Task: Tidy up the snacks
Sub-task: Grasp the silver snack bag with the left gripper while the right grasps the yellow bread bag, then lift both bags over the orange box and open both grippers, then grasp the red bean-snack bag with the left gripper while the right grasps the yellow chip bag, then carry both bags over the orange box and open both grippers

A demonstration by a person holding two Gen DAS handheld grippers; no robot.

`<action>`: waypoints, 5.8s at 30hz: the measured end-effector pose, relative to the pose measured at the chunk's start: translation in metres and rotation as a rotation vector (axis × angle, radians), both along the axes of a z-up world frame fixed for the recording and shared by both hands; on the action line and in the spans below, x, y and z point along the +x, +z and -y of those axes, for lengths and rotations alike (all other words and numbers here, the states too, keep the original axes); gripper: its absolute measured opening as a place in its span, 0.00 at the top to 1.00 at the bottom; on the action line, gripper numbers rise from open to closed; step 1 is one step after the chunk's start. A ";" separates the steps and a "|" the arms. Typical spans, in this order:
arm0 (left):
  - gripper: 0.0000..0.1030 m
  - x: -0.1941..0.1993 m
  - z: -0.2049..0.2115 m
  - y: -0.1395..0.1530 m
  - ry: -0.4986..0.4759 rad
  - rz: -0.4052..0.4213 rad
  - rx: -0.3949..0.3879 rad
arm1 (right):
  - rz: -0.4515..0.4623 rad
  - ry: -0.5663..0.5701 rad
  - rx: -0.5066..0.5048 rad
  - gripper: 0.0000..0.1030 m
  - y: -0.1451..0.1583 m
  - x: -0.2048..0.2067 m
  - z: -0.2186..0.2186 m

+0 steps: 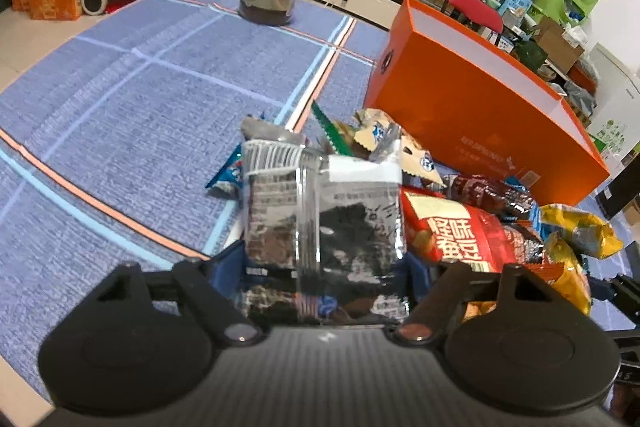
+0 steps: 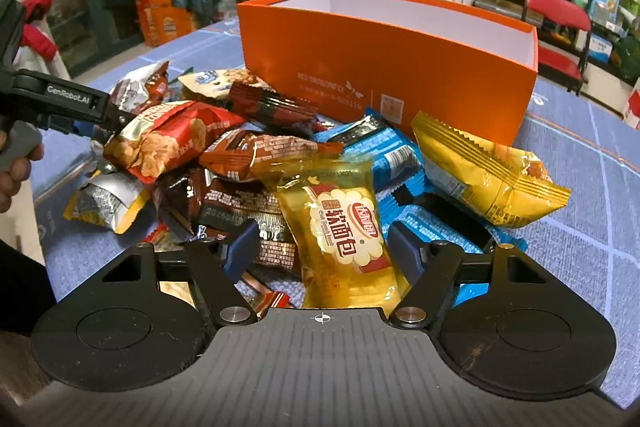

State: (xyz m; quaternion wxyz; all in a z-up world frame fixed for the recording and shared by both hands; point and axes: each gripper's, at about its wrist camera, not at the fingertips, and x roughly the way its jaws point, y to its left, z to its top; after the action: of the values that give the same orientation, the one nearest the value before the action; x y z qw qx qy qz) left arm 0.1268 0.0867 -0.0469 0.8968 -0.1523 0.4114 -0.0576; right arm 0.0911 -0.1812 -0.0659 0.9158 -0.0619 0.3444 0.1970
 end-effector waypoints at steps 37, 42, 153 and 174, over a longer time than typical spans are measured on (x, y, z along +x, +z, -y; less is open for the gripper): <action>0.42 -0.029 0.015 0.045 -0.095 0.169 0.098 | 0.139 -0.120 -0.113 0.79 0.037 -0.021 -0.017; 0.42 -0.006 0.029 0.078 -0.132 0.248 0.095 | 0.186 -0.203 0.027 0.79 0.075 -0.011 -0.004; 0.38 -0.004 0.093 0.012 -0.002 0.147 0.148 | 0.070 -0.640 0.175 0.60 -0.019 0.048 0.048; 0.41 -0.019 0.072 0.030 -0.050 0.173 0.124 | 0.146 -0.574 0.101 0.70 0.011 0.019 0.039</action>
State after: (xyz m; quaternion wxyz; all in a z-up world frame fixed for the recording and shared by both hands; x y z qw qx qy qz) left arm 0.1076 0.0152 -0.0167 0.9350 -0.0807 0.3388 -0.0675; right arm 0.1099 -0.2197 -0.0545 0.9584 0.0698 0.2707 -0.0581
